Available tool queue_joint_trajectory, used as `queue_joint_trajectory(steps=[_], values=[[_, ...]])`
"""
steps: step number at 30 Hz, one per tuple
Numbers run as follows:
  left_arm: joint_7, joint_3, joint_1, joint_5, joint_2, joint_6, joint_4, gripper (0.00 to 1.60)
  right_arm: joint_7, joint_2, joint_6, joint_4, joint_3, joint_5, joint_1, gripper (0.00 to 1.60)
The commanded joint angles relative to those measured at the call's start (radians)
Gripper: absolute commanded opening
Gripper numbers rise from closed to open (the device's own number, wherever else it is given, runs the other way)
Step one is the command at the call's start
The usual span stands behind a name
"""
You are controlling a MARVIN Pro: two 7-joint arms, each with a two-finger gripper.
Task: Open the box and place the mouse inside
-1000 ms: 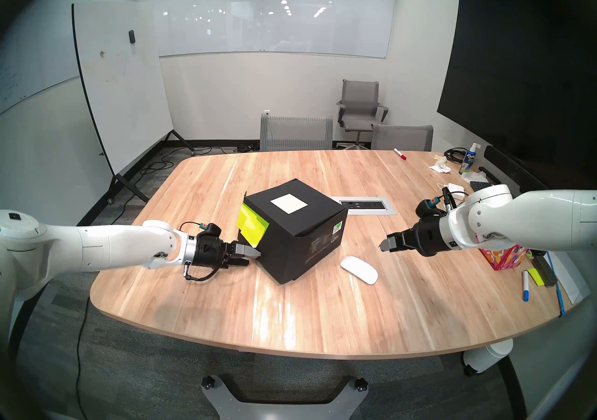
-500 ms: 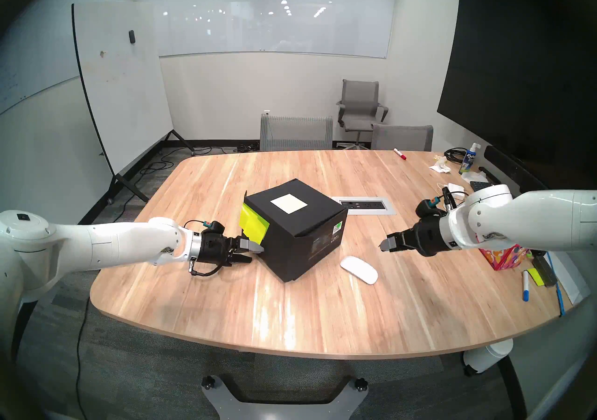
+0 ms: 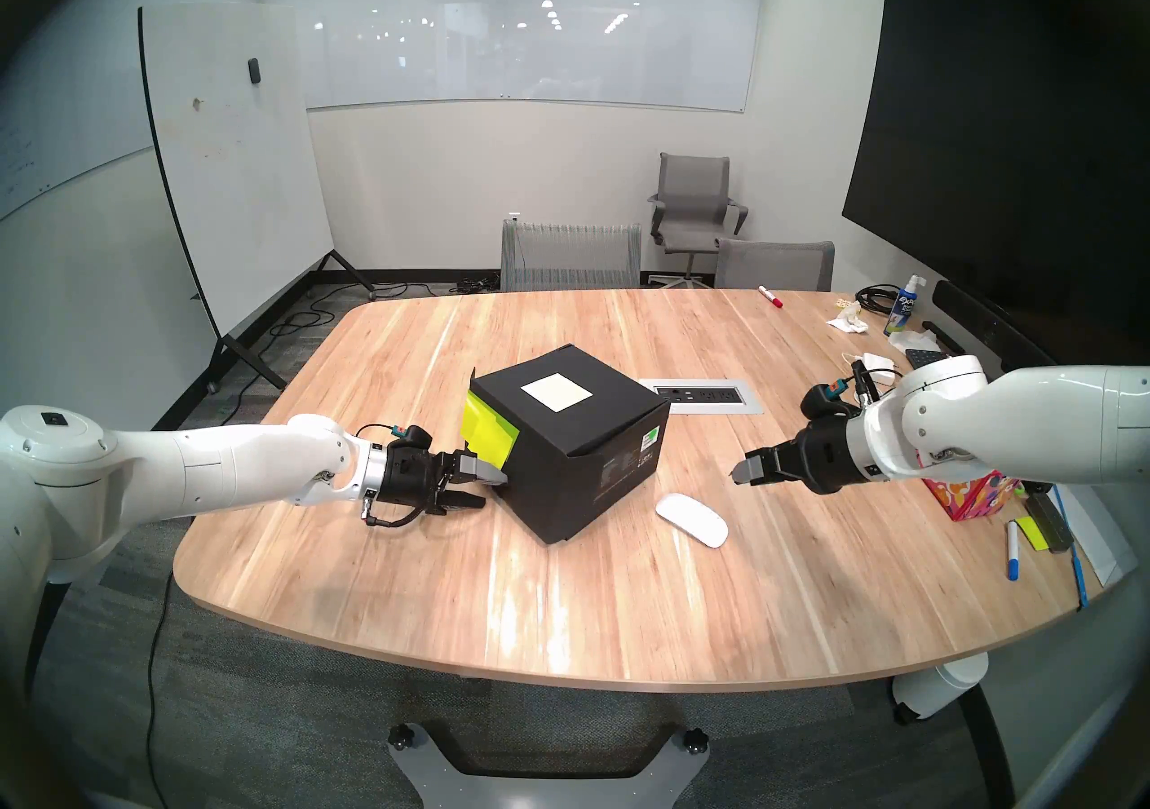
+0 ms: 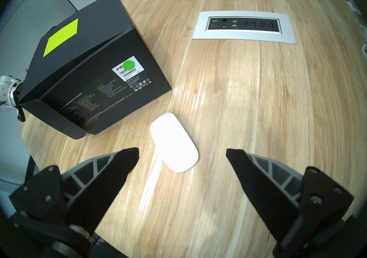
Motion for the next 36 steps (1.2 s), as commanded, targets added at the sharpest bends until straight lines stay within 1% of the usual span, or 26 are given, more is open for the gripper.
queue_joint_trajectory(steps=[1, 6, 7, 8, 9, 10, 11, 12, 16, 17, 18, 20, 21, 22, 24, 28, 29, 30, 31, 32, 36], values=[[-0.043, -0.015, -0.017, -0.019, -0.016, 0.059, 0.049, 1.60, -0.002, -0.001, -0.001, -0.002, 0.007, -0.002, 0.014, 1.60], [-0.068, -0.018, -0.016, -0.015, -0.026, 0.076, 0.088, 1.60, -0.002, -0.001, -0.001, -0.002, 0.007, -0.002, 0.014, 1.60], [-0.074, -0.017, -0.016, -0.012, -0.027, 0.079, 0.094, 1.35, -0.002, -0.001, -0.001, -0.002, 0.007, -0.002, 0.014, 1.60], [-0.074, -0.017, -0.016, -0.012, -0.027, 0.079, 0.094, 1.35, -0.002, -0.001, -0.001, -0.002, 0.007, -0.002, 0.014, 1.60], [-0.077, -0.017, -0.016, -0.010, -0.028, 0.079, 0.098, 0.71, -0.002, -0.001, -0.001, -0.002, 0.007, -0.002, 0.014, 1.60], [-0.080, -0.017, -0.016, -0.009, -0.029, 0.079, 0.101, 0.56, -0.002, -0.001, -0.001, -0.002, 0.007, -0.002, 0.014, 1.60], [-0.084, -0.016, -0.016, -0.008, -0.030, 0.080, 0.106, 0.38, -0.002, -0.001, -0.001, -0.002, 0.007, -0.002, 0.014, 1.60], [-0.084, -0.016, -0.015, -0.009, -0.032, 0.081, 0.108, 0.43, -0.002, -0.001, -0.001, -0.002, 0.007, -0.002, 0.014, 1.60], [-0.088, -0.016, -0.016, -0.010, -0.036, 0.087, 0.116, 0.45, -0.002, -0.001, -0.001, -0.002, 0.007, -0.002, 0.014, 1.60], [-0.094, -0.015, -0.017, -0.009, -0.040, 0.100, 0.125, 0.30, -0.002, -0.001, -0.001, -0.002, 0.007, -0.002, 0.014, 1.60], [-0.097, -0.015, -0.018, -0.008, -0.039, 0.103, 0.128, 0.29, -0.002, -0.001, -0.001, -0.002, 0.007, -0.002, 0.014, 1.60], [-0.114, -0.009, -0.027, 0.000, -0.029, 0.126, 0.128, 0.34, -0.002, -0.001, -0.001, -0.002, 0.007, -0.002, 0.014, 1.60], [-0.124, -0.005, -0.035, 0.007, -0.018, 0.139, 0.123, 0.45, -0.002, -0.001, -0.001, -0.002, 0.007, -0.002, 0.014, 1.60], [-0.134, 0.000, -0.043, 0.017, -0.007, 0.155, 0.119, 0.47, -0.002, -0.001, -0.001, -0.002, 0.008, -0.002, 0.013, 1.60], [-0.166, 0.010, -0.058, 0.042, 0.022, 0.176, 0.116, 0.45, -0.001, -0.002, -0.001, -0.002, 0.008, -0.002, 0.013, 1.60], [-0.195, 0.020, -0.070, 0.081, 0.042, 0.185, 0.123, 0.44, -0.001, -0.002, -0.001, -0.001, 0.008, -0.002, 0.013, 1.60], [-0.203, 0.023, -0.072, 0.093, 0.044, 0.185, 0.126, 0.36, -0.001, -0.002, -0.001, -0.001, 0.008, -0.002, 0.013, 1.60], [-0.203, 0.023, -0.072, 0.093, 0.044, 0.185, 0.126, 0.36, -0.001, -0.002, -0.001, -0.001, 0.008, -0.002, 0.013, 1.60], [-0.207, 0.026, -0.074, 0.105, 0.046, 0.182, 0.127, 0.20, -0.001, -0.002, -0.001, -0.002, 0.008, -0.002, 0.013, 1.60], [-0.215, 0.030, -0.074, 0.121, 0.045, 0.180, 0.131, 0.00, -0.002, -0.002, -0.001, -0.002, 0.008, -0.002, 0.013, 1.60], [-0.197, 0.030, -0.067, 0.139, 0.036, 0.151, 0.127, 0.00, -0.002, -0.001, -0.001, -0.002, 0.007, -0.002, 0.014, 1.60]])
